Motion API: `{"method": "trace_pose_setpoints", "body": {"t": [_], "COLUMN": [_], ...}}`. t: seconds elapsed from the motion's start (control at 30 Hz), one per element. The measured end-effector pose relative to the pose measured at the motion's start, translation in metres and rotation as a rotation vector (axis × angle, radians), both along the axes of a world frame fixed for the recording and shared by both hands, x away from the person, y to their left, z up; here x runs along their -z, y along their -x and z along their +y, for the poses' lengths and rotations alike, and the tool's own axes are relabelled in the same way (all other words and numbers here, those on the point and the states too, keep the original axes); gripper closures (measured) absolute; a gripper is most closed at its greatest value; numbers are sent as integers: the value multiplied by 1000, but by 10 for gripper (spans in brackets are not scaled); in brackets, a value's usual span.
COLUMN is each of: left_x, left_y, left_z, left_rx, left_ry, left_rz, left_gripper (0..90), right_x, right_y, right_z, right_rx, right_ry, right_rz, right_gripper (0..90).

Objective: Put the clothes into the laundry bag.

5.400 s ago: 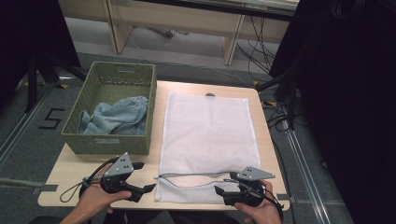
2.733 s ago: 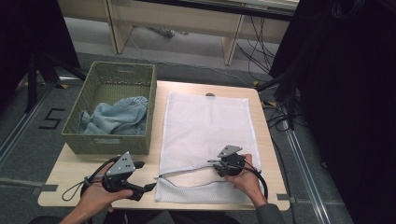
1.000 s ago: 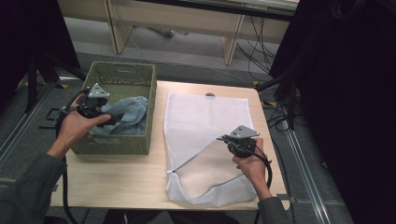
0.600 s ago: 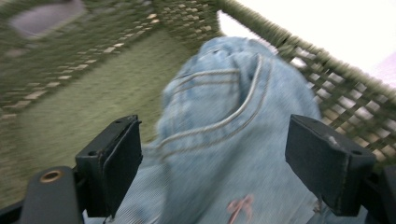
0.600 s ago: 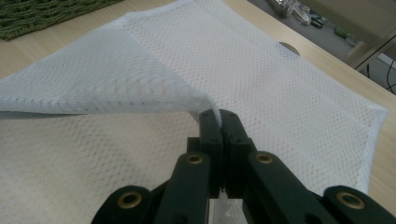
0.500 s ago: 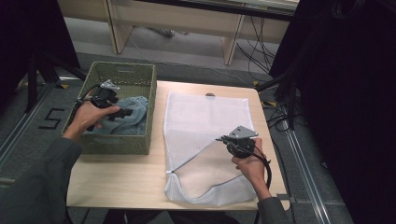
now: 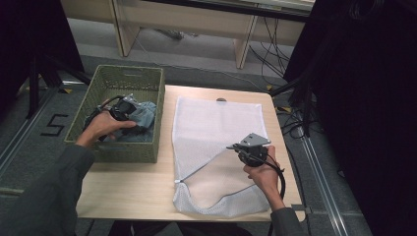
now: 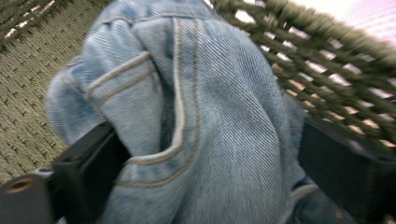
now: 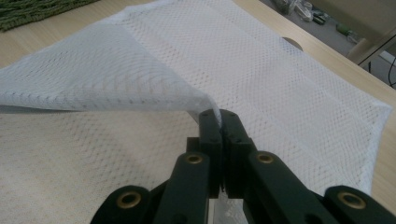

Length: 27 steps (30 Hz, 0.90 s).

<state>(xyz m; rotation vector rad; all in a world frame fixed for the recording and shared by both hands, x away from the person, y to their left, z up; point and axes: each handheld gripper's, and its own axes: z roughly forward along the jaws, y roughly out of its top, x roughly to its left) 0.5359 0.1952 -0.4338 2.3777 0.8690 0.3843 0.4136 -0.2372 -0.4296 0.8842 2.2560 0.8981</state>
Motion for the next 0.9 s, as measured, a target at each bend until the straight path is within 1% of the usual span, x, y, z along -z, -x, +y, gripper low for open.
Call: {"method": "trace_pose_setpoints", "body": {"t": [0.03, 0.07, 0.1, 0.13, 0.17, 0.2, 0.23, 0.27, 0.3, 0.33, 0.37, 0.4, 0.43, 0.47, 0.5, 0.53, 0.57, 0.6, 0.63, 0.67, 0.7, 0.73, 0.77, 0.8, 0.83, 0.87, 0.9], "left_x": [3, 5, 9, 13, 16, 21, 26, 28, 30, 36, 36, 38, 37, 37, 38, 39, 39, 39, 39, 37, 35, 32, 32, 34, 34, 33, 32], "left_y": [-1, -3, -4, -6, -7, -8, -9, -11, -12, -13, -13, -14, -14, -13, -14, -15, -15, -15, -15, -15, -16, -16, -16, -17, -17, -17, -17], "left_z": [-2, -3, -6, -7, -9, -10, -11, -12, -12, -13, -13, -14, -14, -15, -15, -15, -16, -16, -16, -14, -13, -9, -9, -8, -8, -10, -11], "left_rx": [-8, -2, -12, -11, -15, -19, -20, -24, -34, -48, -48, -51, -49, -68, -73, -84, -89, -85, -85, -98, -110, -142, -142, -177, -177, -188, -190], "left_ry": [3, -21, -28, -53, -65, -65, -62, -72, -69, -48, -48, -62, -93, -108, -120, -129, -128, -139, -139, -136, -130, -113, -113, -70, -70, -76, -82], "left_rz": [2, 6, 5, 6, 15, 12, -2, 5, 11, -11, -11, 0, 25, 30, 23, 32, 34, 30, 30, 34, 29, 17, 17, -20, -20, -28, -35], "left_gripper": [40, 28, 22, 22, 17, 0, 0, 0, 0, 0, 0, 3, 33, 87, 87, 134, 182, 239, 260, 260, 316, 410, 450, 481, 500, 520, 520], "right_x": [0, 0, 0, 1, 1, 1, 1, 1, 1, 2, 2, 2, 2, 2, 2, 3, 2, 2, 2, 2, 2, 3, 3, 3, 3, 3, 3], "right_y": [1, -1, -1, 0, 1, 1, 1, 0, 0, 1, 1, 0, 0, 0, 0, 0, 1, 0, 0, 0, 0, 0, 0, 0, 0, -1, -1], "right_z": [0, -1, 0, 1, 1, 1, 1, 1, 1, 1, 1, 1, 1, 1, 1, 2, 2, 1, 1, 1, 2, 2, 2, 1, 1, 2, 2], "right_rx": [10, -3, -3, -1, 6, 3, 3, -9, -9, 5, 5, 11, 5, 4, 4, 0, 3, -4, -4, -5, -11, -8, -8, 6, 6, -1, -1], "right_ry": [8, 15, 17, 9, 0, 2, 2, 11, 11, 5, 5, 13, 15, 15, 15, 3, 13, 21, 21, 22, 13, 11, 11, 13, 13, 18, 18], "right_rz": [-9, -23, -22, -5, 8, 7, 7, -1, -1, 3, 3, -14, -15, -11, -11, 8, -1, -15, -15, -16, 5, 3, 3, -9, -9, -11, -11], "right_gripper": [895, 895, 895, 894, 894, 895, 895, 895, 895, 895, 895, 894, 894, 893, 893, 893, 894, 894, 894, 894, 894, 893, 893, 894, 894, 893, 893]}}
